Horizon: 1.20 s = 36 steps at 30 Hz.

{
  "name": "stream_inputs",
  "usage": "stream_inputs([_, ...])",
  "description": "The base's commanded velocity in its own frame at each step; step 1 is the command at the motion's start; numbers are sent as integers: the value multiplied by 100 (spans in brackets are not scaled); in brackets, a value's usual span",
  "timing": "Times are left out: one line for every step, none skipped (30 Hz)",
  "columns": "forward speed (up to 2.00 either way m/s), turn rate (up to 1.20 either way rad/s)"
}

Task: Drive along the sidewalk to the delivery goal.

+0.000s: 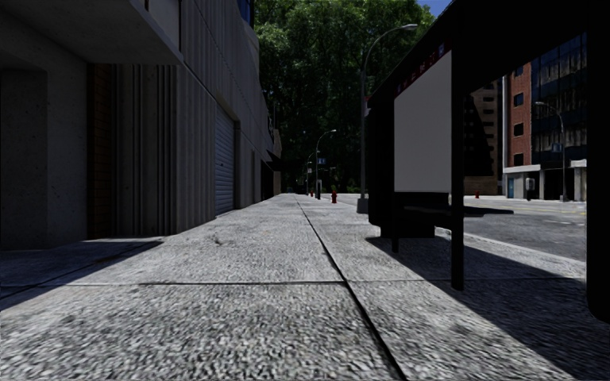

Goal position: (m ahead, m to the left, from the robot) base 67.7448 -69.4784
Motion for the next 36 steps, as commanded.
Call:
stream_inputs([200, 18])
stream_inputs([200, 22])
stream_inputs([200, 22])
stream_inputs([200, 30])
stream_inputs([200, 32])
stream_inputs([200, 33])
stream_inputs([200, 33])
stream_inputs([200, 33])
stream_inputs([200, 28])
stream_inputs([200, 0])
stream_inputs([200, 0])
stream_inputs([200, 0])
stream_inputs([200, 0])
stream_inputs([200, 0])
stream_inputs([200, 0])
stream_inputs([200, 0])
stream_inputs([200, 0])
stream_inputs([200, 0])
stream_inputs([200, 0])
stream_inputs([200, 0])
stream_inputs([200, 0])
stream_inputs([200, 0])
stream_inputs([200, 0])
stream_inputs([200, 0])
stream_inputs([200, 0])
stream_inputs([200, 0])
stream_inputs([200, 0])
stream_inputs([200, 0])
stream_inputs([200, 0])
stream_inputs([200, 0])
stream_inputs([200, 0])
stream_inputs([200, 0])
stream_inputs([200, 0])
stream_inputs([200, 0])
stream_inputs([200, 0])
stream_inputs([200, 0])
